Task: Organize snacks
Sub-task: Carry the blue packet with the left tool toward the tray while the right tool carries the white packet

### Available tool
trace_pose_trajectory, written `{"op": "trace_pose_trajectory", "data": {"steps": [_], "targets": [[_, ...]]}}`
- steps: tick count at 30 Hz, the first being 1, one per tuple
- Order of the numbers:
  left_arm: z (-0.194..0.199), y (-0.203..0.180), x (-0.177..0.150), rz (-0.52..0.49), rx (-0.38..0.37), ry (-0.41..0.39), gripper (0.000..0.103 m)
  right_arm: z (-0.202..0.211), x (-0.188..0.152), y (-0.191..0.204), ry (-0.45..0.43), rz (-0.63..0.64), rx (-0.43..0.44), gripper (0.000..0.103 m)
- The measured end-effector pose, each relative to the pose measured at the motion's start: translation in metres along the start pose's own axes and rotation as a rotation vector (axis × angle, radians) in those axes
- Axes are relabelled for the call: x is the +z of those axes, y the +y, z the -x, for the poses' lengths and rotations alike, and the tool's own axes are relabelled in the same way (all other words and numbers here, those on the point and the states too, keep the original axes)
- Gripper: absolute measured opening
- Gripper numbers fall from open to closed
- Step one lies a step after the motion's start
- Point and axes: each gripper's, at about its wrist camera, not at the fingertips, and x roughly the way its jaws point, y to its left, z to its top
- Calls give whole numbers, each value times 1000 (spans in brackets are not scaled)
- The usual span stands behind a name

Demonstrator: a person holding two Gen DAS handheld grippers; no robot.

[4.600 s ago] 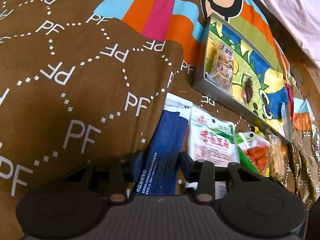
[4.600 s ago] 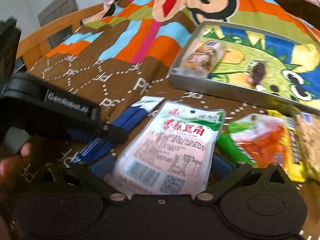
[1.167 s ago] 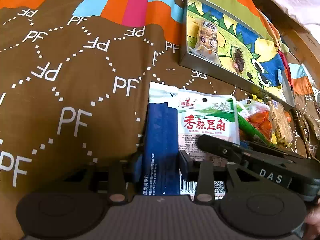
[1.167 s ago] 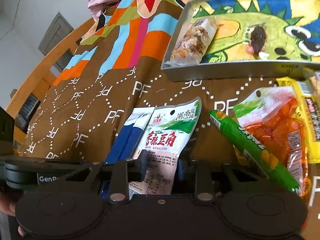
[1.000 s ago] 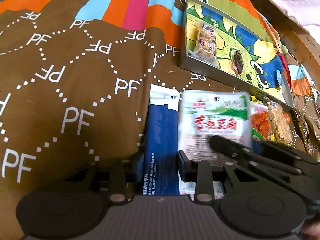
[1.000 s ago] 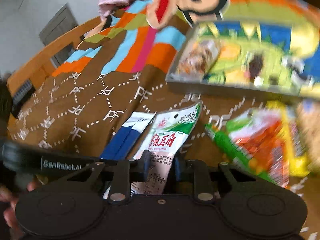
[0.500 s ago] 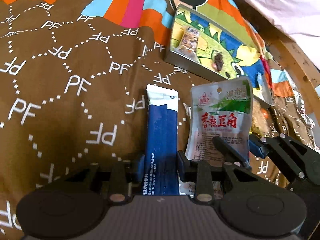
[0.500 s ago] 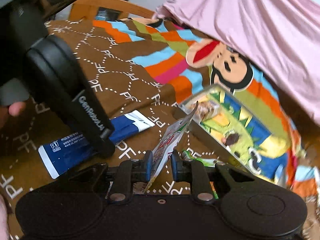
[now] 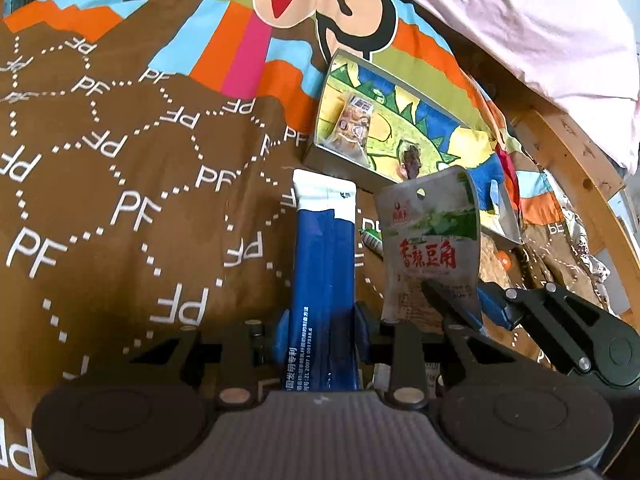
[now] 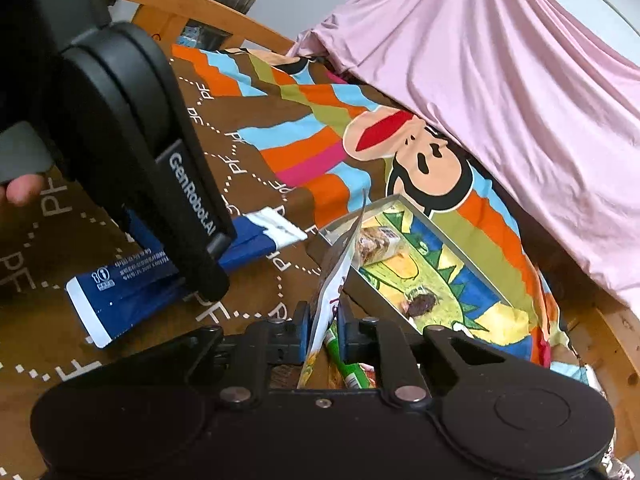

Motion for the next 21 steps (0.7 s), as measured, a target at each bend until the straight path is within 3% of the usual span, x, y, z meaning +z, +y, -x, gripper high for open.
{"op": "trace_pose_trajectory", "data": {"steps": [16, 21], "targets": [[2, -6, 6, -19, 30, -52, 35, -1, 2, -16, -50, -63, -80, 14], [2, -9, 14, -15, 22, -92, 35, 1, 2, -20, -74, -70, -108, 9]]}}
